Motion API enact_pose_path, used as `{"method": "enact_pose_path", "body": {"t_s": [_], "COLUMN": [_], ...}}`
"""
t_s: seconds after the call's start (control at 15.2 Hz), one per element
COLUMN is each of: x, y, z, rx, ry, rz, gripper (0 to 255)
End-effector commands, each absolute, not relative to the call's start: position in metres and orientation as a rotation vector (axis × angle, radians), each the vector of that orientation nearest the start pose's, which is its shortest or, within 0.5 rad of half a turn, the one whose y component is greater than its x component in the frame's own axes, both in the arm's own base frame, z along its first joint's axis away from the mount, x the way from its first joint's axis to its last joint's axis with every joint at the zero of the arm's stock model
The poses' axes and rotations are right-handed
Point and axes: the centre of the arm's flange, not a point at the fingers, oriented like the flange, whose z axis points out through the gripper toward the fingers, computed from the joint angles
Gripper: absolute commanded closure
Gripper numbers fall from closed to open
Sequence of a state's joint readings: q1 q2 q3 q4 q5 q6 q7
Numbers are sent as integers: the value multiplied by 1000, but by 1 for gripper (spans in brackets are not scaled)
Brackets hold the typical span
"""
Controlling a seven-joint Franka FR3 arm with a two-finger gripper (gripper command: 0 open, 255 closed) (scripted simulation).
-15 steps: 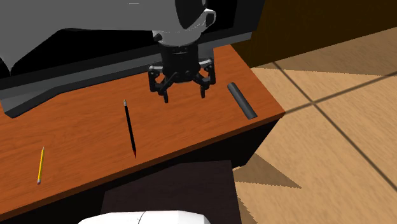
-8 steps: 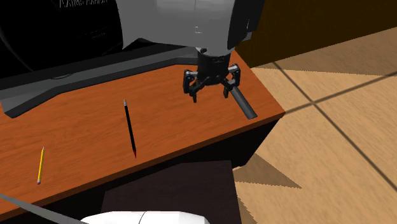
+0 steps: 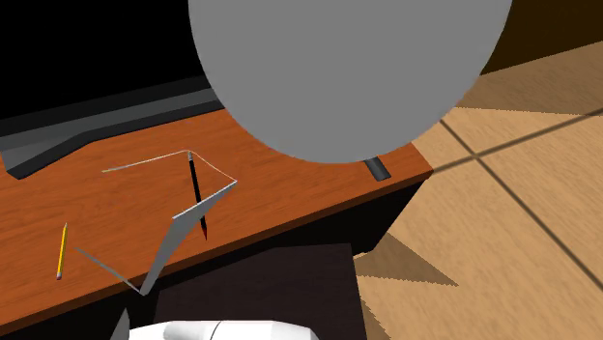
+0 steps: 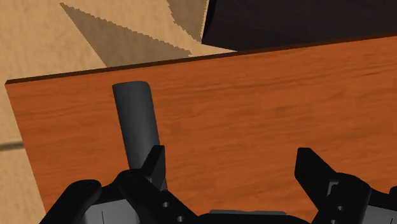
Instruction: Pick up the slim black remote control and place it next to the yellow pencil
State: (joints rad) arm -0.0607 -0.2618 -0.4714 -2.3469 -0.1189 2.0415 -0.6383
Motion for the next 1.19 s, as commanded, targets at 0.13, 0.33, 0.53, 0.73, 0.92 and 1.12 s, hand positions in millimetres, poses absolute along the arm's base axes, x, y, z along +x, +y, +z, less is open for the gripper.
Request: {"method": "enact_pose_path", "body": {"t_s": [0.13,0.33,0.53,0.73,0.92,1.12], "x": [410,427,438,437,437,437], "y": [-280,-310,-328,-327,-326,-325], "z": [389,368,349,333,318,315], "rx": [-3063,-3050,-3041,-3041,-3041,-3041], "ry": [-317,-340,-354,-354,-354,-354], "rz": [55,39,29,29,29,29], "gripper": [0,0,0,0,0,0]}}
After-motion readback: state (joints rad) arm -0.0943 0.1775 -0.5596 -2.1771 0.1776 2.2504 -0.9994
